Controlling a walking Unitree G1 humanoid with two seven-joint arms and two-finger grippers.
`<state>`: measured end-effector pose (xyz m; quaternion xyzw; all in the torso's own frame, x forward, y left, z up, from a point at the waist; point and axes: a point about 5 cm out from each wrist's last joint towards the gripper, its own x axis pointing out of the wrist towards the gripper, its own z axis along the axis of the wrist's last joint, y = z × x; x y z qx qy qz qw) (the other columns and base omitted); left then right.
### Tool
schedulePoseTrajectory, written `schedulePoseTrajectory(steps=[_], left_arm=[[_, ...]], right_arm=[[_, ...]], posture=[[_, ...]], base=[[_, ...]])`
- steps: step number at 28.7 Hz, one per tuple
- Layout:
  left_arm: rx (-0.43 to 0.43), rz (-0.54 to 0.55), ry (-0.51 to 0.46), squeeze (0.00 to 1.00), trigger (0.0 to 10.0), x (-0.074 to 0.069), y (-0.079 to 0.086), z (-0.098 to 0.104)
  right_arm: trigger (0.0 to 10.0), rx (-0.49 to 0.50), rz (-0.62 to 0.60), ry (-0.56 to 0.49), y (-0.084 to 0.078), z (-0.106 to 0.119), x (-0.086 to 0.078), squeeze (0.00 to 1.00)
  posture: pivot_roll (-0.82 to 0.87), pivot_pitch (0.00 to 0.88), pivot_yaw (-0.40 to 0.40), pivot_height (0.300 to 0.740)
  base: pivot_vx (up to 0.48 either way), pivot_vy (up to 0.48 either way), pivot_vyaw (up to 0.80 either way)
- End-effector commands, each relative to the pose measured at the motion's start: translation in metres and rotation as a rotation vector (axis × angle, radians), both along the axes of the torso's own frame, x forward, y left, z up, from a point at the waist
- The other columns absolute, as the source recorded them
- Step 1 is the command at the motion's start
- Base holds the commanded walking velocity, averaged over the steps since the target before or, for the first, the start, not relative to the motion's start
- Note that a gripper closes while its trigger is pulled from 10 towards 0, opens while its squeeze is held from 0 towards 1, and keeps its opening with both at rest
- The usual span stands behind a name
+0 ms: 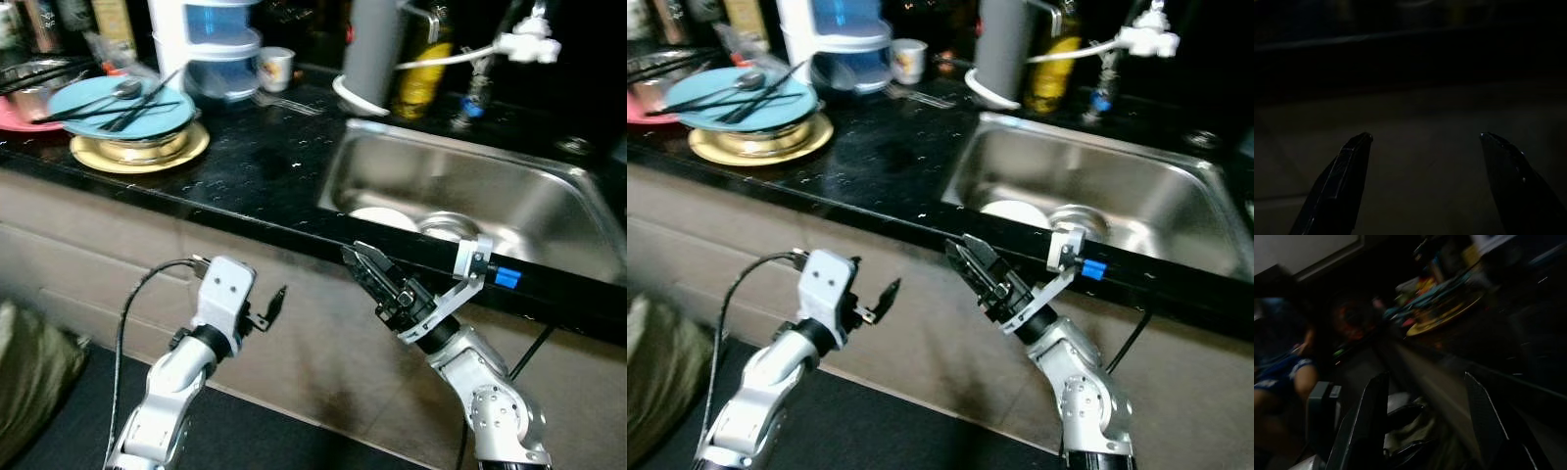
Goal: Kitchen organization
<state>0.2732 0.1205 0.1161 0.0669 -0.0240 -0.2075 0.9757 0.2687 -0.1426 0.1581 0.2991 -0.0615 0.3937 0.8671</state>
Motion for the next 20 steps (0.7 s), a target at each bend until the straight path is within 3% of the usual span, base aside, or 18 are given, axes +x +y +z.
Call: schedulePoseTrajectory(steps=[1,18,20], left_arm=[[0.001,-0.011,0.013,0.0,10.0,-0.0003,-0.0034,-0.0034],[-0.032,-0.017,0.011,0.0,10.0,-0.0005,-0.005,-0.0027],[-0.036,-0.019,0.012,0.0,10.0,-0.0003,-0.005,-0.0026]], right_arm=[[10.0,-0.007,-0.007,0.008,-0.0014,-0.0019,-0.0009,0.0],[10.0,-0.019,0.0,0.015,-0.002,-0.0023,0.0,0.0],[10.0,-0.007,-0.004,0.018,-0.0019,-0.0016,0.0007,0.0]], posture=[[0.13,0.034,-0.135,0.74],[0.12,0.039,-0.142,0.74],[0.12,0.039,-0.143,0.74]], base=[[0.0,0.0,0.77],[0.0,0.0,0.78],[0.0,0.0,0.0]])
